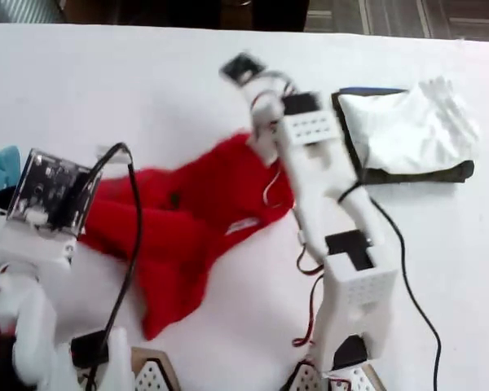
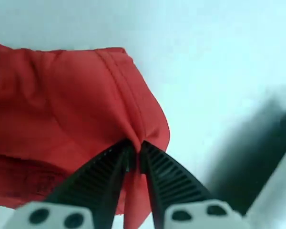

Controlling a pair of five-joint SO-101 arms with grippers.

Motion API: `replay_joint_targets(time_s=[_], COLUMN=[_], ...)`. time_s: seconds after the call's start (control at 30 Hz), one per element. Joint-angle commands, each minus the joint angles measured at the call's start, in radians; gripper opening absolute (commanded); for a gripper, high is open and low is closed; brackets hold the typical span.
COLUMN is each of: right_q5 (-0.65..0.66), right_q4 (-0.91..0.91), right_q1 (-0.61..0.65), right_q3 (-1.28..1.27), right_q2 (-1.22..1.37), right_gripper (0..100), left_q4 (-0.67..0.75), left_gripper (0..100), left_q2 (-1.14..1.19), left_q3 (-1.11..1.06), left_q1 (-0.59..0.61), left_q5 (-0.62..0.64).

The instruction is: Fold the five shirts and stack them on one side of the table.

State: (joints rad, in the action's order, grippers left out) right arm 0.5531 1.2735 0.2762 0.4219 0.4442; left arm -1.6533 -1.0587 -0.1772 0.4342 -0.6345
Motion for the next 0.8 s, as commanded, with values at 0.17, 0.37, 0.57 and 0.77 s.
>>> replay_joint_targets(time_s=[0.17,0.37,0.57,0.77], right_q5=[0.104,0.097,-0.044,-0.109], right_q4=[-0.18,-0.24,-0.03,0.222], right_q1=[-0.071,-0.116,-0.13,-0.12], right_q3=[0.278,0.5,0.736,0.951], right_q2=[0.213,0.394,0.424,0.429], right_gripper=[1.9,2.0,15.2,17.6], left_q4=[0.216,0.425,0.559,0.592], left_gripper=[3,3,3,3], left_q2=[-0.002,-0.002,-0.002,-0.002], left_q3=[-0.321,-0.512,-0.642,-0.731], left_q1=[-0.005,0.051,0.104,0.104], left_q5=[0.005,-0.005,-0.048,-0.066])
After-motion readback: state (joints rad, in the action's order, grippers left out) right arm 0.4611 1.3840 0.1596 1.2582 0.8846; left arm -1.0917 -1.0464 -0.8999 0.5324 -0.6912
